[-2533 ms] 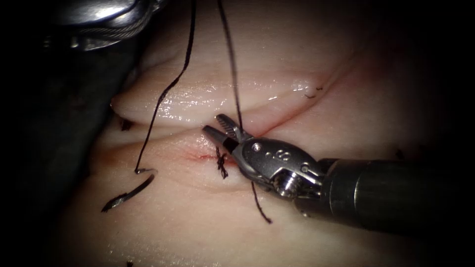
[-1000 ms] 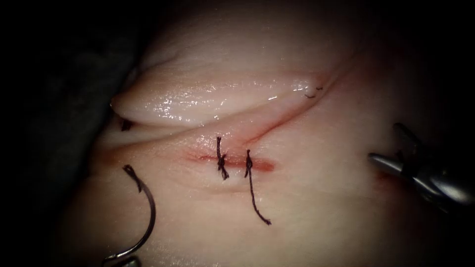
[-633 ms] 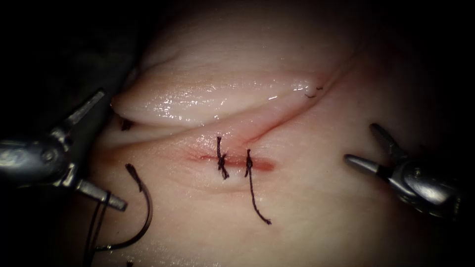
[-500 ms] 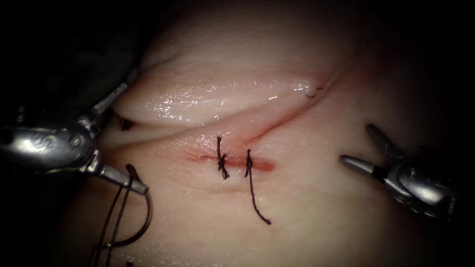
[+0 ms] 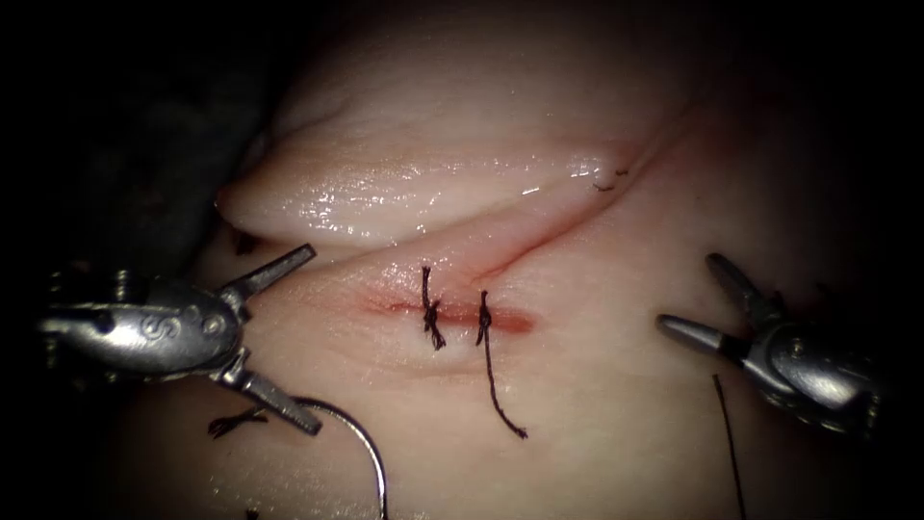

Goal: Wound Closure

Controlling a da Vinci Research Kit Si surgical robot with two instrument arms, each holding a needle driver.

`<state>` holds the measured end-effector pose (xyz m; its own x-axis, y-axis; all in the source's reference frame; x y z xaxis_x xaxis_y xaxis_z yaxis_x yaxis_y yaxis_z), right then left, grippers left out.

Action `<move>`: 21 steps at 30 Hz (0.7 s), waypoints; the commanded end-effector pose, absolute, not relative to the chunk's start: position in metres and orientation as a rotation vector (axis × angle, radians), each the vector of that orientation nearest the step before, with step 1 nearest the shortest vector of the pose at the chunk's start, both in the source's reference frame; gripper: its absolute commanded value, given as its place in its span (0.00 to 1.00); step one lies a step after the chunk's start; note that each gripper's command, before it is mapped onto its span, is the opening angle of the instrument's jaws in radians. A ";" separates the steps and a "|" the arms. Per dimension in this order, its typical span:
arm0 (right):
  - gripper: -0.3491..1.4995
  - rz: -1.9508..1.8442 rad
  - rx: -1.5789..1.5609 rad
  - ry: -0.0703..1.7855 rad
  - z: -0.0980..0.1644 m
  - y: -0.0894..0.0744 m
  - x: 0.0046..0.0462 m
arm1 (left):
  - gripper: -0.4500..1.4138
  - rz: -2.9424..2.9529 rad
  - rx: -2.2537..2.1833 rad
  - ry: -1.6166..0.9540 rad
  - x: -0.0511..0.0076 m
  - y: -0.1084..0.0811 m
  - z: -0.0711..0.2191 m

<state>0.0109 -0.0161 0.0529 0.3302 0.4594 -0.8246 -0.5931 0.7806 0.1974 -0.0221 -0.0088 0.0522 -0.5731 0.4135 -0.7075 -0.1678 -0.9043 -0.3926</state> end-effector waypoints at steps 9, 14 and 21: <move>0.91 0.679 -0.139 1.030 0.054 -0.017 0.0120 | 0.87 2.486 -1.399 -0.455 -0.0200 -0.009 0.056; 0.86 0.682 -0.142 1.024 0.054 -0.017 0.0118 | 0.75 2.447 -1.496 -0.263 -0.0230 -0.009 0.056; 0.44 0.353 -0.173 0.892 0.052 -0.019 0.0126 | 0.53 2.557 -1.527 0.000 -0.0302 -0.013 0.055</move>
<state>0.0117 -0.0182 0.0520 0.5799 0.2314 -0.7812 -0.3716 0.9284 -0.0009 -0.0304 -0.0126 0.0549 -0.4637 0.1323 -0.8760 -0.1387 -0.9874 -0.0756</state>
